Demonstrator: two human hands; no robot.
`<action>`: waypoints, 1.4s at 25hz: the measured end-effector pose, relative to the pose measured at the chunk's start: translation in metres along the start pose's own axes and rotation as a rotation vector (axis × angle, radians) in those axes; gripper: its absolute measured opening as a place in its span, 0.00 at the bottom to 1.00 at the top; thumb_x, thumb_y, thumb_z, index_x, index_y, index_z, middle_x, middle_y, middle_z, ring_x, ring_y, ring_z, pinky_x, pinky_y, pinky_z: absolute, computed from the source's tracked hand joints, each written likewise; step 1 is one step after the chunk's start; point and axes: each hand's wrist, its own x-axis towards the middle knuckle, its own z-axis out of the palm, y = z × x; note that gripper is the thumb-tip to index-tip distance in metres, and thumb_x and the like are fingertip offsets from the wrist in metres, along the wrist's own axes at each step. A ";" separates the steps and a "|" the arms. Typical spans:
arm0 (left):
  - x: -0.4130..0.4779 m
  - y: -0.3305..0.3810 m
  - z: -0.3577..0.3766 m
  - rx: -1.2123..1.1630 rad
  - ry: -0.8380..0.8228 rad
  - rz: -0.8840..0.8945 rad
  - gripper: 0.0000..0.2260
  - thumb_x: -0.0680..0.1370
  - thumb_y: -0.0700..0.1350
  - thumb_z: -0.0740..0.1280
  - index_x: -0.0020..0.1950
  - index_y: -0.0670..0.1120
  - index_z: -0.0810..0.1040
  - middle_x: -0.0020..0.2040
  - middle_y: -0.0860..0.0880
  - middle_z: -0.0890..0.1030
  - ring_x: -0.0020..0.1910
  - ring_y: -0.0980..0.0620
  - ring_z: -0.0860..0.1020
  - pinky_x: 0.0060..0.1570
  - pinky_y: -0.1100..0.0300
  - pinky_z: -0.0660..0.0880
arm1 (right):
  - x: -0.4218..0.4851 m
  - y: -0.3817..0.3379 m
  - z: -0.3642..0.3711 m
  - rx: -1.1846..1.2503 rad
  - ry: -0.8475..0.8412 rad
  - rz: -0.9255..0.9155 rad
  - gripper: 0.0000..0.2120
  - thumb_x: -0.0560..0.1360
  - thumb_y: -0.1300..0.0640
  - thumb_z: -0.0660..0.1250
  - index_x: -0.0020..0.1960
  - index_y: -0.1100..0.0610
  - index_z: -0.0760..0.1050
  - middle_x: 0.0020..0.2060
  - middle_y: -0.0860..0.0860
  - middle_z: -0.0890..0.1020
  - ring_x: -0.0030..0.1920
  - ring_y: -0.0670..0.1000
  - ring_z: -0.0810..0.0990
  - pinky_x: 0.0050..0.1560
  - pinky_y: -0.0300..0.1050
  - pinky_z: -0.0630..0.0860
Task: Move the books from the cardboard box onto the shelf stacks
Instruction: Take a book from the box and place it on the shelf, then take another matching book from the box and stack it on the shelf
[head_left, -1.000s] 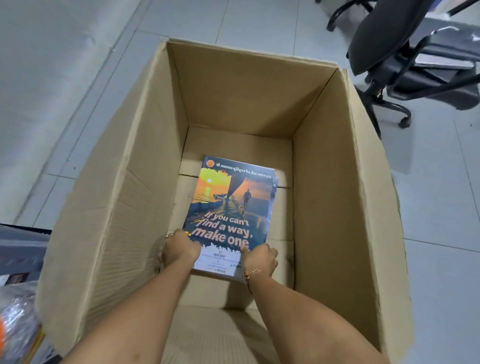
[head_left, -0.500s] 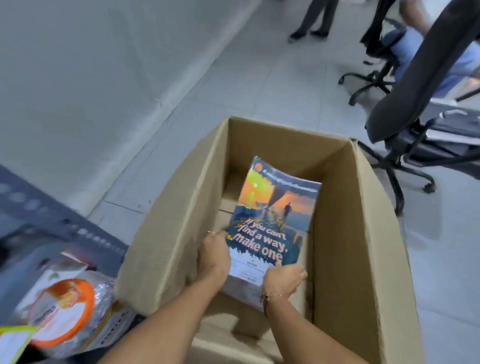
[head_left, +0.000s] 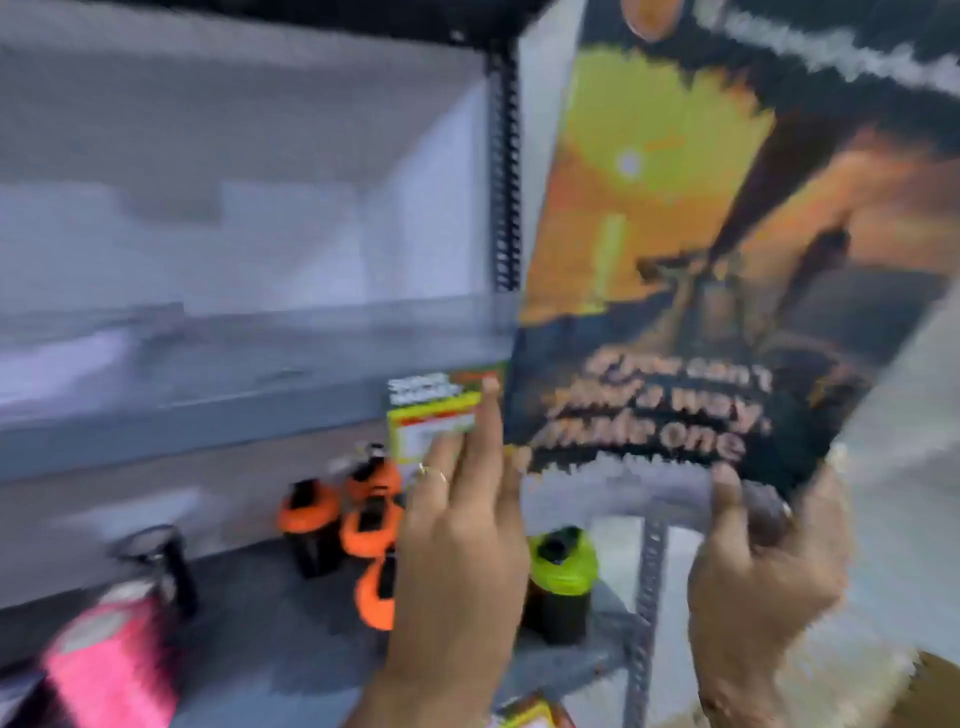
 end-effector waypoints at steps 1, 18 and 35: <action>0.027 -0.006 -0.024 0.087 0.017 -0.005 0.20 0.77 0.47 0.59 0.64 0.37 0.75 0.48 0.42 0.78 0.44 0.48 0.72 0.47 0.57 0.66 | 0.002 -0.029 0.022 0.069 -0.037 -0.041 0.28 0.73 0.51 0.67 0.67 0.65 0.69 0.59 0.65 0.79 0.57 0.59 0.76 0.58 0.53 0.72; 0.152 -0.060 -0.036 0.769 -0.397 -0.244 0.10 0.77 0.35 0.61 0.56 0.38 0.77 0.57 0.38 0.78 0.59 0.37 0.73 0.52 0.47 0.75 | 0.030 -0.119 0.125 -0.069 -0.621 -0.266 0.13 0.75 0.64 0.63 0.57 0.68 0.74 0.56 0.65 0.80 0.60 0.64 0.76 0.61 0.52 0.69; -0.507 0.111 0.256 0.175 -2.155 -0.165 0.29 0.74 0.47 0.64 0.72 0.42 0.59 0.70 0.41 0.69 0.68 0.42 0.69 0.67 0.49 0.69 | -0.186 0.377 -0.296 -1.080 -0.157 1.677 0.31 0.72 0.46 0.67 0.67 0.63 0.62 0.67 0.61 0.65 0.68 0.61 0.62 0.67 0.54 0.66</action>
